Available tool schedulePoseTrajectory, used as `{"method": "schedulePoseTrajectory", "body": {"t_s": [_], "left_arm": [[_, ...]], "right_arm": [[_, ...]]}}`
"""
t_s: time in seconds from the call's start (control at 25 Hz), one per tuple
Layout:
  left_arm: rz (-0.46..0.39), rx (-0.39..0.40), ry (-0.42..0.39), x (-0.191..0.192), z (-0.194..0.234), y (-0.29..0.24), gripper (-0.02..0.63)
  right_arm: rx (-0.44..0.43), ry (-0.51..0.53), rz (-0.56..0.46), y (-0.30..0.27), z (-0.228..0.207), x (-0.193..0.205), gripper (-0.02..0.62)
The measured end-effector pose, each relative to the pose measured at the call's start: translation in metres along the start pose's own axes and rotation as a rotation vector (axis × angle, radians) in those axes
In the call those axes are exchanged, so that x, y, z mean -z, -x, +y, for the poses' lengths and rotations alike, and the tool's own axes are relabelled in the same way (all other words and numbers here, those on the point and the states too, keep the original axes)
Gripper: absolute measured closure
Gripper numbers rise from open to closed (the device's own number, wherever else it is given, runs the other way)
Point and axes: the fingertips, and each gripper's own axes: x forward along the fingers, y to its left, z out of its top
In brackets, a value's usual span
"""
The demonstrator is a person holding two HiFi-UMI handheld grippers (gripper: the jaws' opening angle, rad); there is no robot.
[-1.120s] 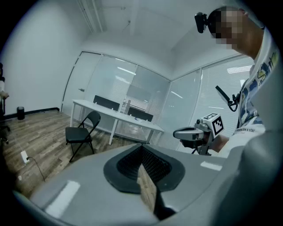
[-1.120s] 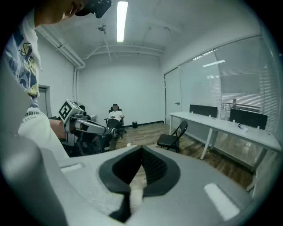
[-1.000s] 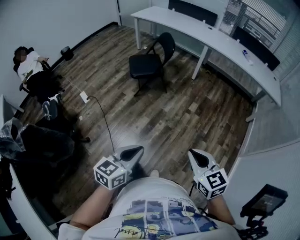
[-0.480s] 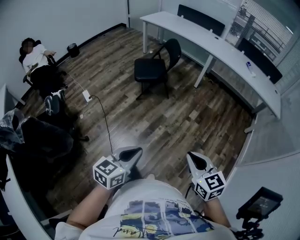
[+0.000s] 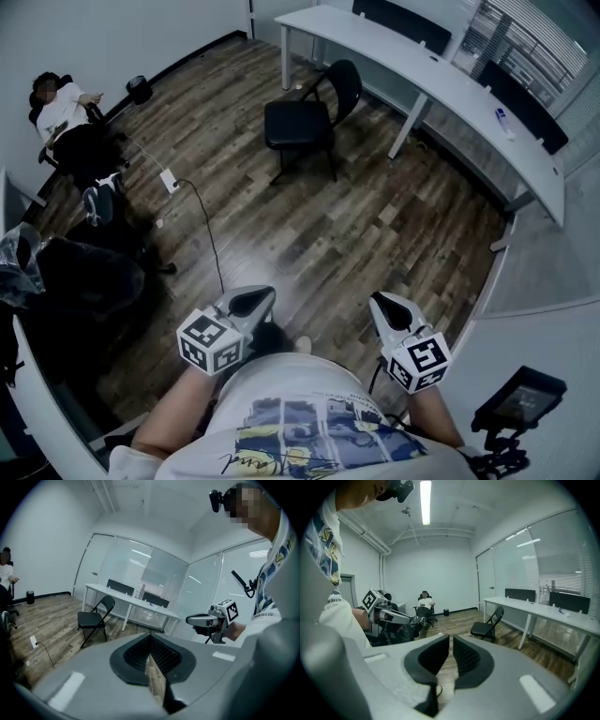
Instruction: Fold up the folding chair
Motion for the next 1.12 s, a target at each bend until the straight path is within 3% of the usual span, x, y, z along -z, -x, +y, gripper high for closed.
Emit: {"method": "schedulePoseTrajectory", "body": {"t_s": [0.2, 0.36, 0.56, 0.8, 1.0, 1.12], "left_arm": [[-0.011, 0.025, -0.006, -0.014, 0.025, -0.019, 0.604], [-0.02, 0.068, 0.013, -0.025, 0.047, -0.037, 0.558], [-0.022, 0.1, 0.016, -0.046, 0.105, -0.052, 0.558], [-0.035, 0.103, -0.011, -0.073, 0.159, -0.044, 0.558], [-0.027, 0.079, 0.028, -0.068, 0.191, -0.029, 0.558], [-0.032, 0.074, 0.04, -0.068, 0.207, -0.034, 0.555]], "right_arm": [[0.033, 0.0, 0.01, -0.022, -0.011, -0.01, 0.575], [0.063, 0.007, 0.043, -0.045, -0.02, -0.019, 0.572], [0.082, 0.024, 0.051, -0.101, -0.025, -0.048, 0.571], [0.08, 0.033, 0.068, -0.153, -0.017, -0.077, 0.571], [0.062, 0.046, 0.083, -0.178, 0.001, -0.093, 0.571], [0.075, 0.068, 0.08, -0.191, -0.01, -0.099, 0.571]]}}
